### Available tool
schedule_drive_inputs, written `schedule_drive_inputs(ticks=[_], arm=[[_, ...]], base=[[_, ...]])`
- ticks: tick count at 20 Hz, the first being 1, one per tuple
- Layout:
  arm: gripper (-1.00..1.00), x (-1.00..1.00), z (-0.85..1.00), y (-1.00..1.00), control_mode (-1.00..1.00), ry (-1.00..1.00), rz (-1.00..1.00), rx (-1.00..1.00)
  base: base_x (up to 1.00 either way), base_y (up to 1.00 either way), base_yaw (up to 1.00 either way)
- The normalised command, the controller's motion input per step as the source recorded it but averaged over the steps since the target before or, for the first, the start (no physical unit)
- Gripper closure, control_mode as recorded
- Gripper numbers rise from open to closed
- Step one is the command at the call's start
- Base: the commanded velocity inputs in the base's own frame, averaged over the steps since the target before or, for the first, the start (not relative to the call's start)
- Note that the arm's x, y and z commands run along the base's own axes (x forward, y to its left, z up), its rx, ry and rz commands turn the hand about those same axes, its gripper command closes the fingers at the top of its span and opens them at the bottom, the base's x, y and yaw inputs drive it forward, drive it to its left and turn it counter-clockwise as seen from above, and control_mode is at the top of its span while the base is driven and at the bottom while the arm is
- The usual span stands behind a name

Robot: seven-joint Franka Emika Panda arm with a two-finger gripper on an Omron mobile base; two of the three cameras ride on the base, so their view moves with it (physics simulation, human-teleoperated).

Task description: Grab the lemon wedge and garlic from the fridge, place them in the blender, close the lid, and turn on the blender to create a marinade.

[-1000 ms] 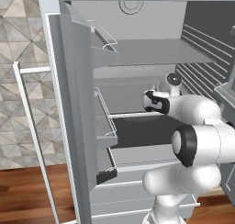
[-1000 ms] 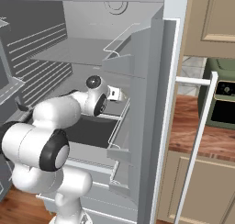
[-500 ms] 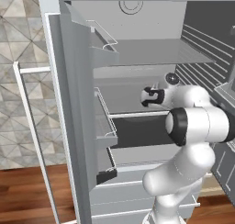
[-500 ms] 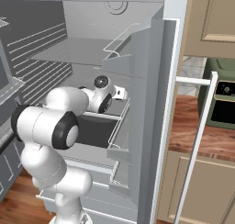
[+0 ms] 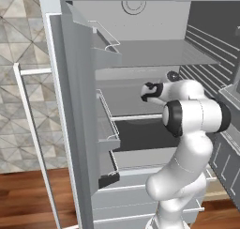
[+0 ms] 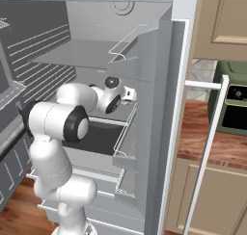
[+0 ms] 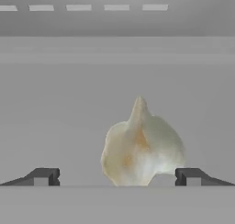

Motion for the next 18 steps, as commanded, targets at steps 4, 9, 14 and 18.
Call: schedule_drive_inputs(ticks=[4,9,14,18], arm=[[-1.0,0.3,-0.1,-0.01,-1.0,0.0,0.0,0.0],[-1.0,0.27,-0.21,0.0,-1.0,0.0,0.0,0.0],[-1.0,0.12,-0.23,-0.04,-1.0,0.02,-0.01,0.0],[-1.0,0.0,-0.26,-0.05,-1.0,0.05,-0.04,0.0]], base=[[0.0,0.0,0.0],[0.0,0.0,0.0],[0.0,0.0,0.0],[0.0,0.0,0.0]])
